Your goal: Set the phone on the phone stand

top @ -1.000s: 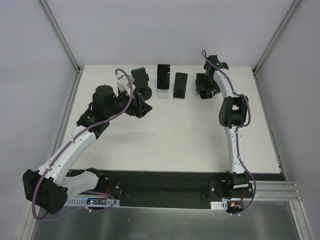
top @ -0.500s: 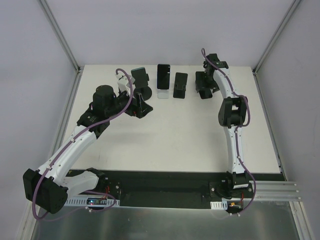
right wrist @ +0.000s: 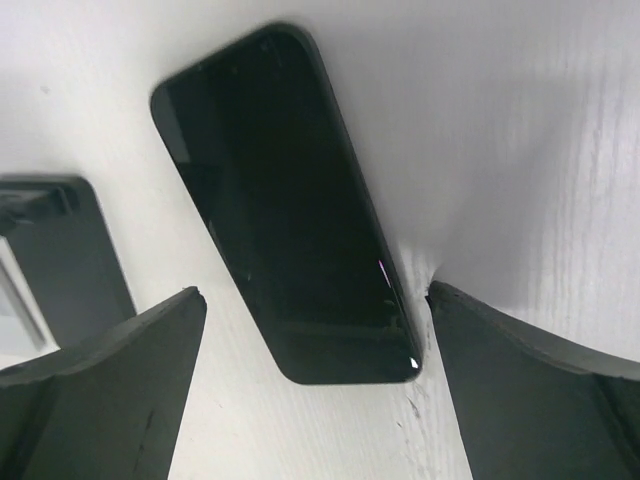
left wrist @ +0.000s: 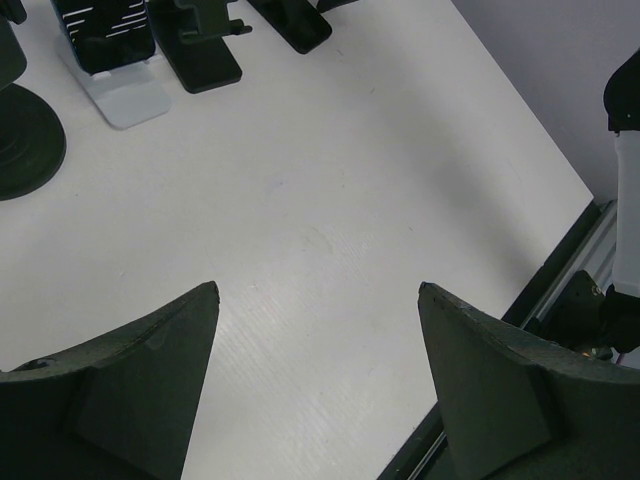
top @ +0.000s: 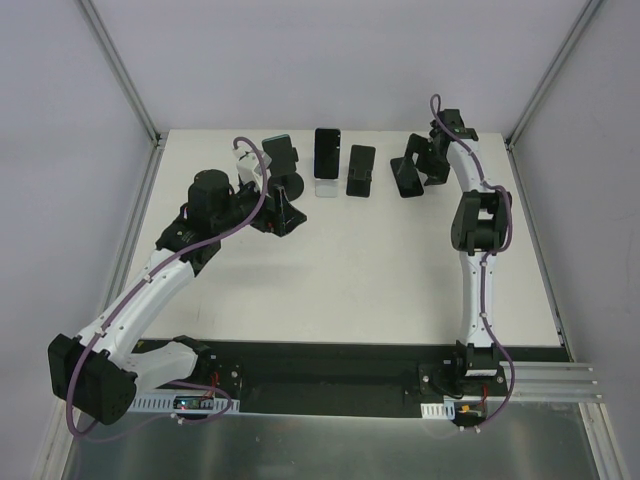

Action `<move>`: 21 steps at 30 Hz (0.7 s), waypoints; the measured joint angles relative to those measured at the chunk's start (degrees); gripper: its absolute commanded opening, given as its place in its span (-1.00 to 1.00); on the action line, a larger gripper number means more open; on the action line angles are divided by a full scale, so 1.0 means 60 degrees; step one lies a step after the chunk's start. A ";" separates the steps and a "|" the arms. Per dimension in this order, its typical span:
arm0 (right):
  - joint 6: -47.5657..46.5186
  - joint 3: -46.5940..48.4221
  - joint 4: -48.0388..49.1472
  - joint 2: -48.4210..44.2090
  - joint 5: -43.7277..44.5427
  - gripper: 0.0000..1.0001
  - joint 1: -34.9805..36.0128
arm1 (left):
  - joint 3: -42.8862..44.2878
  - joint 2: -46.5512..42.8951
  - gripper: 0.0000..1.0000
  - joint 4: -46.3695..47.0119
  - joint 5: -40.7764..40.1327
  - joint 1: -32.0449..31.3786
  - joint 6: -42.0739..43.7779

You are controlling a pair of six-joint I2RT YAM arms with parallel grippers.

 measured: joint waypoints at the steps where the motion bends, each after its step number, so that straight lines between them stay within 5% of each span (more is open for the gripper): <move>1: 0.0244 -0.0091 0.0255 -0.0004 -0.0211 0.93 -0.0058 | 0.0000 0.0007 0.58 0.0000 0.0000 0.0000 0.0000; 8: 0.1781 -0.0725 0.2033 -0.0102 -0.1337 0.98 -0.0175 | 0.0000 0.0076 0.58 0.0000 0.0004 0.0000 -0.0004; 14: 0.2732 -0.1209 0.3140 -0.0084 -0.1843 0.38 -0.0237 | 0.0000 0.0186 0.58 0.0004 0.0007 0.0000 -0.0007; 21: 0.2714 -0.1494 0.3286 -0.0131 -0.1825 0.13 -0.0222 | 0.0000 0.0193 0.58 0.0004 0.0022 0.0000 -0.0011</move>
